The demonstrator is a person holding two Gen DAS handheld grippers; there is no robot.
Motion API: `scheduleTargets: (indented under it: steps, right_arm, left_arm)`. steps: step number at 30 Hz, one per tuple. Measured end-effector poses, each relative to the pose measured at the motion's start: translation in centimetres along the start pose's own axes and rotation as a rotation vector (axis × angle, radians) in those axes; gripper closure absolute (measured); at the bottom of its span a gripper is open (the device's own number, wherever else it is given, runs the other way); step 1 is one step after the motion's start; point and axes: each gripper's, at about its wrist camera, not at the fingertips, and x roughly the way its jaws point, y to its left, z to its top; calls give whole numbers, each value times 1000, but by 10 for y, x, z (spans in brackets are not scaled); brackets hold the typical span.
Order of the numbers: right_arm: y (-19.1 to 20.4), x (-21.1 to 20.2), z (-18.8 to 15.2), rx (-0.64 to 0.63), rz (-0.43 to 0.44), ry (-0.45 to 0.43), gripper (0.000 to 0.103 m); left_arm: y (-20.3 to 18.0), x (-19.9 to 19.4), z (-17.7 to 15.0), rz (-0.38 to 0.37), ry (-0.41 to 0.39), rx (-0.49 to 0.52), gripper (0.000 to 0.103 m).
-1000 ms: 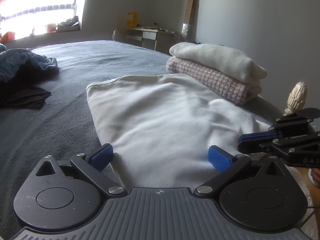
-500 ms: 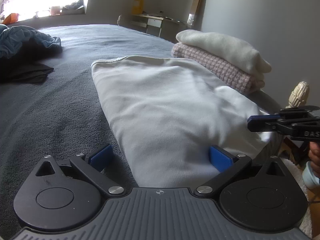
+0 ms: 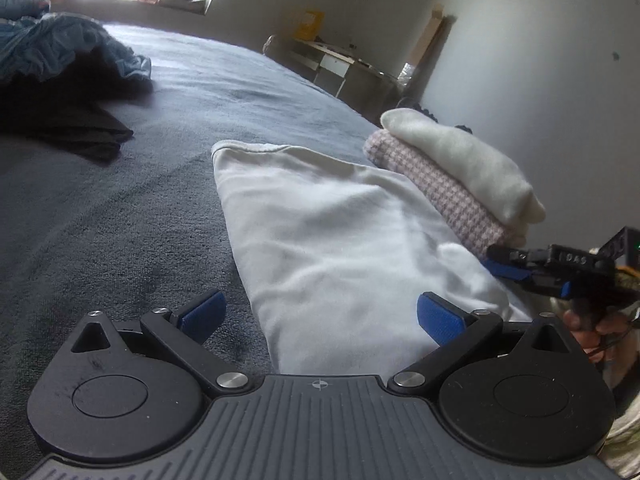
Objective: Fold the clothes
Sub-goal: 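Grasp the sweatshirt end with the right gripper while the left gripper grips its edge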
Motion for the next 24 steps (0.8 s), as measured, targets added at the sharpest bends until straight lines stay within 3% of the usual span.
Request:
scheduleTargets:
  steps: [5,13,18,24]
  right_arm:
    - [-31,29,4,184,20,98,60]
    - [-64,50,7,372,192,169,61]
    - [-56,75,17,352,232,194,63]
    - [-47,104,28,328,280,223,65]
  left_arm:
    - [24,31,18,-41,111,-129,2]
    - [37,68,47,-171,145,-137,3]
    - [43,87,56,-240,124,-144,4]
    - [45,99,61,-267,98,-129,10]
